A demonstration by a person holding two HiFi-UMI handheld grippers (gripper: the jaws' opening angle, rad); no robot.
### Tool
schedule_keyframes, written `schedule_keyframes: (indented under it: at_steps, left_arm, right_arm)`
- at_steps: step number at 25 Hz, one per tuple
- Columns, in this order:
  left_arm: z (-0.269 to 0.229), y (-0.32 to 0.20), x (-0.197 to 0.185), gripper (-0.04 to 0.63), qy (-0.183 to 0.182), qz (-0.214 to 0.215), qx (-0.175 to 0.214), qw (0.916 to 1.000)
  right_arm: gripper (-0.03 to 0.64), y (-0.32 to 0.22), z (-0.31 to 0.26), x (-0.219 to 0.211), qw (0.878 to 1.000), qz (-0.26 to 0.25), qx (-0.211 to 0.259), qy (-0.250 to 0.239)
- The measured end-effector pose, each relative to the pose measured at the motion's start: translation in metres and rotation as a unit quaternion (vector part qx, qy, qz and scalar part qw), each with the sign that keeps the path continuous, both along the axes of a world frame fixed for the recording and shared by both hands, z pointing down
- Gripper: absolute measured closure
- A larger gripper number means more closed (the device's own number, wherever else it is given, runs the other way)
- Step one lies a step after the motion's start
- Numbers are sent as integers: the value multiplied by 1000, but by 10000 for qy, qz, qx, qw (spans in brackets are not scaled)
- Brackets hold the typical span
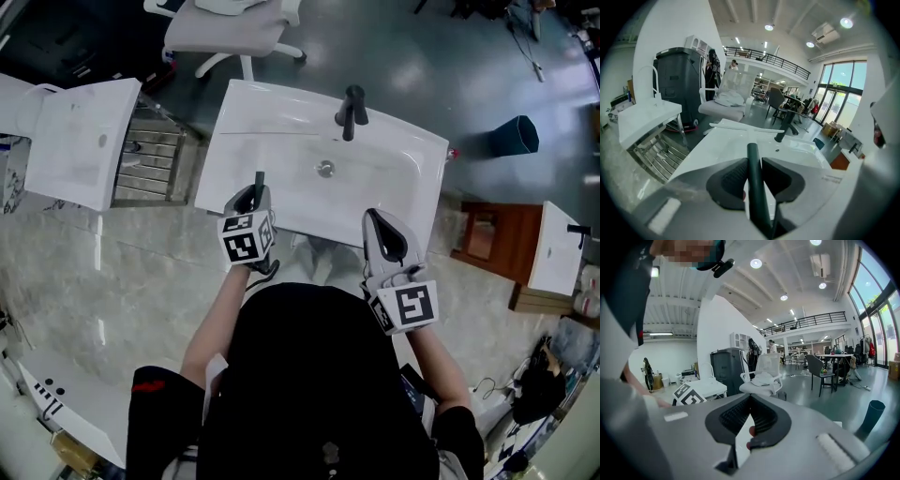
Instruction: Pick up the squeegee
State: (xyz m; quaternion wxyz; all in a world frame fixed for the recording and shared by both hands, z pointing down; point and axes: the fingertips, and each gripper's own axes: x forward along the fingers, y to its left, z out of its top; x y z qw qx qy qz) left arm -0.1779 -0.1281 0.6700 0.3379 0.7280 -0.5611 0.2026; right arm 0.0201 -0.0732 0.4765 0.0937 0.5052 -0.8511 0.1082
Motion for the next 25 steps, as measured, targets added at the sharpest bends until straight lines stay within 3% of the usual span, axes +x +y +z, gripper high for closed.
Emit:
schedule_keyframes:
  at_steps: [8, 14, 25]
  left_arm:
    - [-51, -10, 11, 488, -267, 251, 703, 9968]
    - [-104, -17, 27, 488, -262, 374, 1336, 9900]
    - [-180, -38, 44, 488, 101, 503, 2161, 9750]
  right_arm:
    - [614, -11, -19, -4, 9992, -250, 306, 13]
    - [614, -21, -40, 8, 9982, -239, 551, -32]
    - [614, -38, -62, 15, 9967, -177, 786, -78]
